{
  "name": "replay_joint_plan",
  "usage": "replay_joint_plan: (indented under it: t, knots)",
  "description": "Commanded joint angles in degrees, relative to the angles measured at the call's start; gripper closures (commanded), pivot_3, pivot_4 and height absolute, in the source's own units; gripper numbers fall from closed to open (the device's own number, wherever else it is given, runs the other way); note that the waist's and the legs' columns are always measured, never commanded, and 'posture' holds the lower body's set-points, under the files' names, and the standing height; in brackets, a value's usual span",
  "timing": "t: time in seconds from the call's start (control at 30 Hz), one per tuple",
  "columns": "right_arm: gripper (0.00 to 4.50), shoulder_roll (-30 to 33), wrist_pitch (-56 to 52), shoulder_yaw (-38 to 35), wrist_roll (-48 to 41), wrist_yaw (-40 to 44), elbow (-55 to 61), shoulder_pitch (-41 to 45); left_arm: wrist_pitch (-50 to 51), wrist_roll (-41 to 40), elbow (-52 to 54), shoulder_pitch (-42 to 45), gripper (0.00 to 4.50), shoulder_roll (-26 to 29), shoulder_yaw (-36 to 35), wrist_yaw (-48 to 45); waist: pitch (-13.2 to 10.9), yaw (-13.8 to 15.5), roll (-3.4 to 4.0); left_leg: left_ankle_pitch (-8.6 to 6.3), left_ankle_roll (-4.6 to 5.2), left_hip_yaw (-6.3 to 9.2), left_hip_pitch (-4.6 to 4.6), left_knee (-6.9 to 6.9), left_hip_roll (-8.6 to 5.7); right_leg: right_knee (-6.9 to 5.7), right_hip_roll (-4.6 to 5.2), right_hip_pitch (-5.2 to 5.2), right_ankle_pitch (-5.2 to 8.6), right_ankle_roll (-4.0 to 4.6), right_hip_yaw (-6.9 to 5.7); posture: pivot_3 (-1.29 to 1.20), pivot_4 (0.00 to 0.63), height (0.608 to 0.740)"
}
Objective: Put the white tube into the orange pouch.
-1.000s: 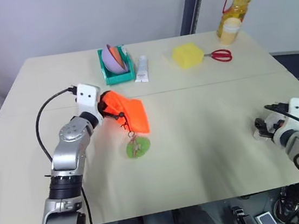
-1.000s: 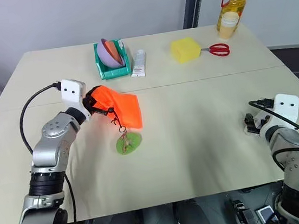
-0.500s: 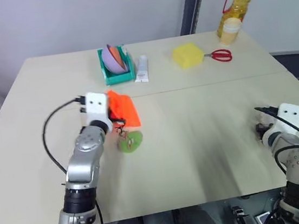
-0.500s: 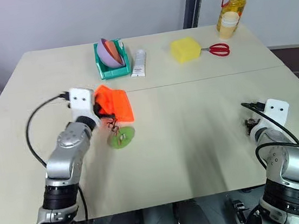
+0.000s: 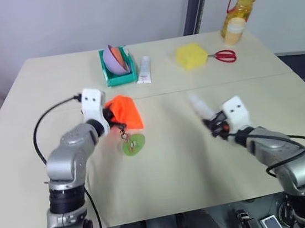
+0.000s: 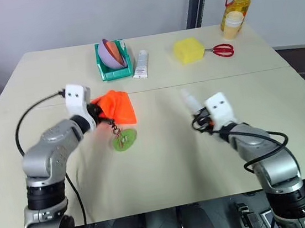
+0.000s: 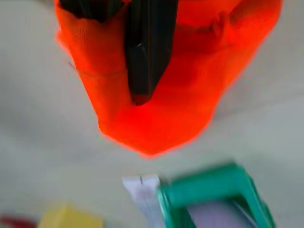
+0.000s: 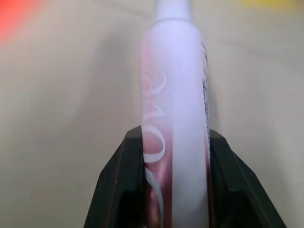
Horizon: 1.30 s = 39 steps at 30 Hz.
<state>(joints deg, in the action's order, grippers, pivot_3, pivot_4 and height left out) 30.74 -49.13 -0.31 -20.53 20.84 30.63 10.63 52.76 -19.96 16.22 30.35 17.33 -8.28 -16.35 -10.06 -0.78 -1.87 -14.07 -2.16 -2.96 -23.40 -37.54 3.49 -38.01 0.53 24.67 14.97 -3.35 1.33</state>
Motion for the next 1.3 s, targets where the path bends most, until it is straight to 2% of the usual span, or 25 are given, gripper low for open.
replay_joint_plan:
  t: [0.03,0.23,0.4,0.57,0.77,1.07,1.3]
  knots:
    - [3.5,-1.21,2.97,1.06,-2.39,3.55,2.65,3.59,1.53,-2.96,-0.6,4.12,4.5,-0.37,-1.91,-0.34,0.0,0.01,0.0,0.0,0.0,-0.01,0.0,0.0,-0.04,0.02,0.04,-0.01,0.0,-0.01,0.01,0.0,0.15,0.726]
    - [3.5,-3.38,2.45,5.44,-4.89,7.38,2.91,8.67,2.15,-5.37,-5.32,8.54,4.5,-1.99,-2.99,0.2,-0.01,0.04,-0.01,0.0,0.0,0.01,-0.04,-0.02,-0.08,0.05,0.08,-0.01,0.0,-0.02,0.02,0.0,0.15,0.726]
    - [3.5,-4.86,2.86,8.75,-3.04,7.45,1.39,10.82,-0.55,-5.13,-11.13,14.12,4.5,-4.56,-2.67,1.42,-0.01,0.08,-0.02,0.0,0.0,0.05,-0.04,-0.03,-0.08,0.04,0.06,-0.01,0.0,-0.02,-0.01,0.0,0.15,0.726]
    - [3.5,-5.23,3.32,8.97,-1.68,6.61,0.09,10.9,-6.76,-3.62,-18.0,20.64,4.5,-5.83,-4.32,4.08,-0.02,0.08,-0.04,0.0,0.0,0.02,-0.06,-0.03,-0.09,0.05,0.08,-0.01,0.0,-0.02,0.01,0.0,0.15,0.726]
    - [3.5,-5.06,3.66,8.36,-1.15,6.6,0.03,10.23,-19.59,-1.09,-25.82,27.12,4.5,-5.66,-7.46,9.28,-0.03,-0.09,-0.05,0.0,0.0,0.02,-0.06,0.04,-0.08,0.06,0.05,0.03,0.0,-0.02,0.01,0.0,0.15,0.726]
    - [3.5,-5.53,3.04,8.65,-0.72,6.05,-0.63,10.52,-9.66,-1.51,-14.95,13.42,4.5,-4.69,-2.49,9.81,-0.03,-0.09,-0.05,0.0,-0.01,-0.01,-0.03,0.17,-0.07,0.05,0.09,0.05,0.0,-0.02,0.01,0.0,0.15,0.726]
    - [3.5,-5.04,1.98,11.05,-0.19,6.97,-1.16,10.38,4.85,-5.53,-2.99,3.65,4.5,-3.63,-5.04,11.77,-0.03,-0.08,-0.05,0.0,-0.01,0.01,-0.03,0.16,-0.07,0.03,0.09,0.05,0.0,-0.02,0.01,0.0,0.15,0.726]
